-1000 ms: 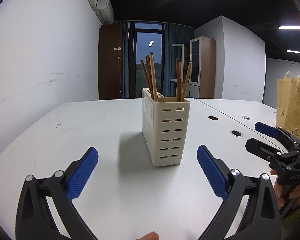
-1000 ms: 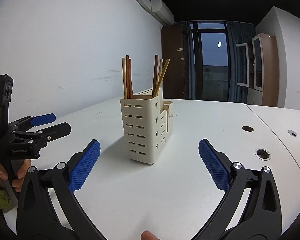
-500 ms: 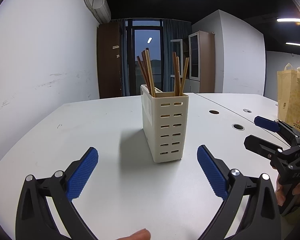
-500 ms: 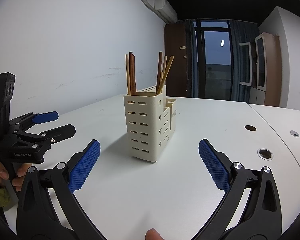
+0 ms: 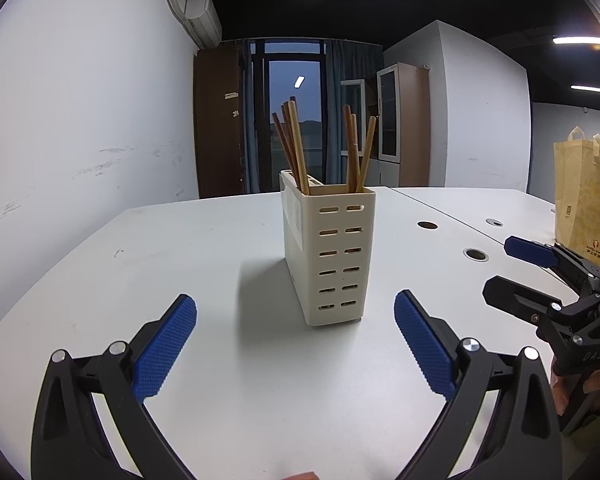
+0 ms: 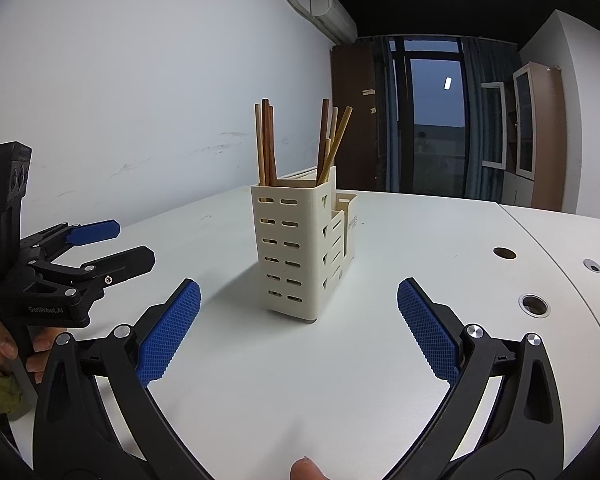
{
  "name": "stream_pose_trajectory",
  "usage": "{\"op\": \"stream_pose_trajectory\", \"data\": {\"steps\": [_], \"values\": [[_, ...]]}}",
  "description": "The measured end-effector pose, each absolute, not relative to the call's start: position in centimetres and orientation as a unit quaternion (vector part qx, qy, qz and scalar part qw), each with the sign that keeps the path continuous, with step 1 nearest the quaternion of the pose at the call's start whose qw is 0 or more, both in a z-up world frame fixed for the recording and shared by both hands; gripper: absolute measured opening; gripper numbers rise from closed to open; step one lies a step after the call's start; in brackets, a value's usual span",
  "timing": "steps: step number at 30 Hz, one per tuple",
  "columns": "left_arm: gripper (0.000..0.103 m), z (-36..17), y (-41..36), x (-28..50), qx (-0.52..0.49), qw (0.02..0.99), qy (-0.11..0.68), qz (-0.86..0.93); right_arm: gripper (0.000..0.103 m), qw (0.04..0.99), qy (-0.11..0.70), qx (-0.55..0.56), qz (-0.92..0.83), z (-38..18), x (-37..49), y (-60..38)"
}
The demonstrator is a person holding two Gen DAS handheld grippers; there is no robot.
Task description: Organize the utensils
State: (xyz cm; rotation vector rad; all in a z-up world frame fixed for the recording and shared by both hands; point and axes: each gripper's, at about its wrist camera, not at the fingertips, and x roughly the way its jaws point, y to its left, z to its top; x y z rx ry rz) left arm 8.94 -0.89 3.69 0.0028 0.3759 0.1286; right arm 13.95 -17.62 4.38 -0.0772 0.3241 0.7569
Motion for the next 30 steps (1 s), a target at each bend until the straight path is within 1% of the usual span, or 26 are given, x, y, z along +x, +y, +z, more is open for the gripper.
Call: {"op": "stream_pose_trajectory", "data": {"steps": [15, 30], "values": [[0.097, 3.72, -1.33, 8.67, 0.006, 0.982, 0.182, 0.059, 0.095, 0.913, 0.163, -0.040, 0.371, 4.18, 13.90, -17.61], [0.097, 3.52, -1.38, 8.97, 0.004, 0.980, 0.193, 0.055, 0.095, 0.913, 0.166, -0.040, 0.371, 4.10, 13.89, -17.63]]}}
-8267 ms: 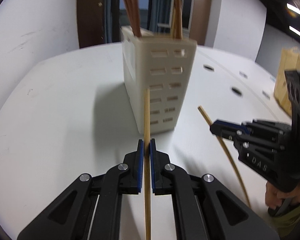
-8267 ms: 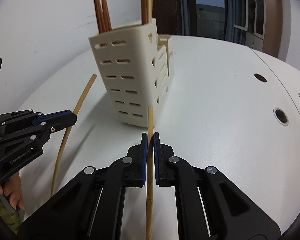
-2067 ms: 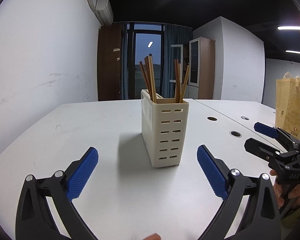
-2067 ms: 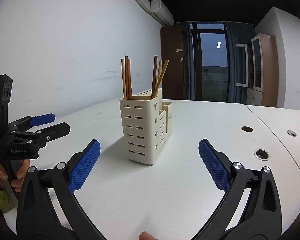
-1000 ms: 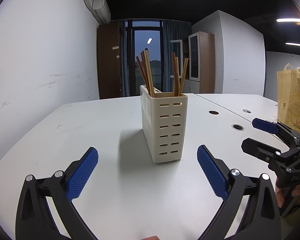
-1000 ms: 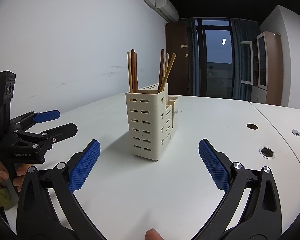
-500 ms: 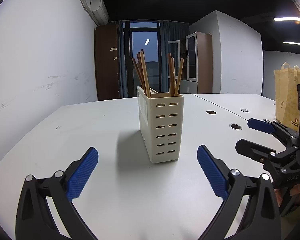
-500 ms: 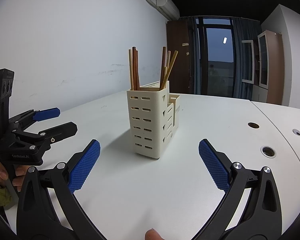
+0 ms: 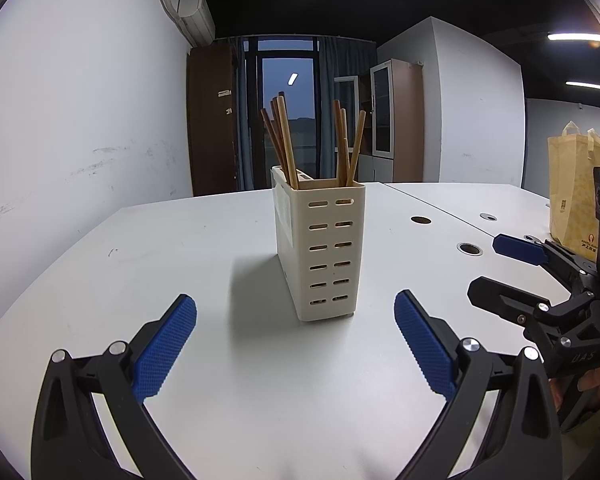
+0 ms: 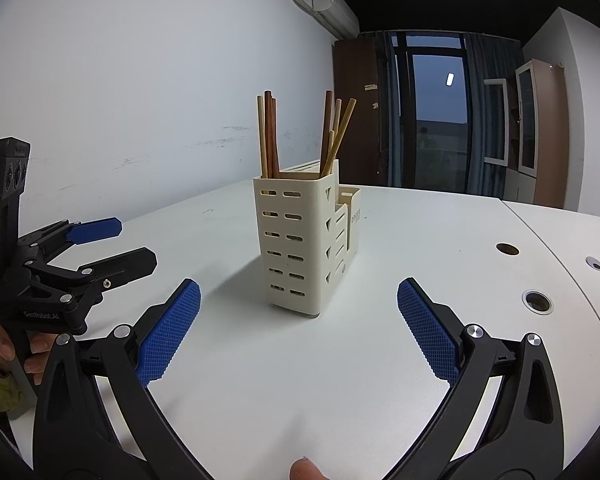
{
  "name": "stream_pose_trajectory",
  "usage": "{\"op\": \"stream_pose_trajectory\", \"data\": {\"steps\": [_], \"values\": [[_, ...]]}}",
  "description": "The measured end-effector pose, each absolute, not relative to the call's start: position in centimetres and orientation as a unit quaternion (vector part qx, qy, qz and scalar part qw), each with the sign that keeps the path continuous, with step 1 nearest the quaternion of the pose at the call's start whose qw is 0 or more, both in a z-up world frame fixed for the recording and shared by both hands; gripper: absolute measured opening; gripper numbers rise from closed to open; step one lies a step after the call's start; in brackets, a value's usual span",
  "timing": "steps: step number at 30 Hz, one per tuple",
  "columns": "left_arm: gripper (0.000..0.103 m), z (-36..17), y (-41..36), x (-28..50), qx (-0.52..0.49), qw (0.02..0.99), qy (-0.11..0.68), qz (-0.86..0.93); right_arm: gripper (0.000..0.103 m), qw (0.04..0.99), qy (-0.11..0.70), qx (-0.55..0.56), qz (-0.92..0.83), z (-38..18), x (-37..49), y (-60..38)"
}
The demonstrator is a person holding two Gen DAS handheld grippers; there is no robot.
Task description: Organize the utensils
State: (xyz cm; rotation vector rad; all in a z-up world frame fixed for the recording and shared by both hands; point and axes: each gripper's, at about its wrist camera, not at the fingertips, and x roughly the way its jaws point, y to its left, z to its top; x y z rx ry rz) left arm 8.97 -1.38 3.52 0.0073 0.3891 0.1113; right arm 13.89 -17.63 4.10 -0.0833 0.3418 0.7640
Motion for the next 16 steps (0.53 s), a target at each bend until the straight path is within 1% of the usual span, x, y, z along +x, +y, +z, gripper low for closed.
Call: {"op": "stream_pose_trajectory", "data": {"steps": [16], "values": [[0.097, 3.17, -1.68, 9.61, 0.012, 0.977, 0.205, 0.058, 0.095, 0.911, 0.169, -0.043, 0.373, 4.21, 13.63, -17.66]]}}
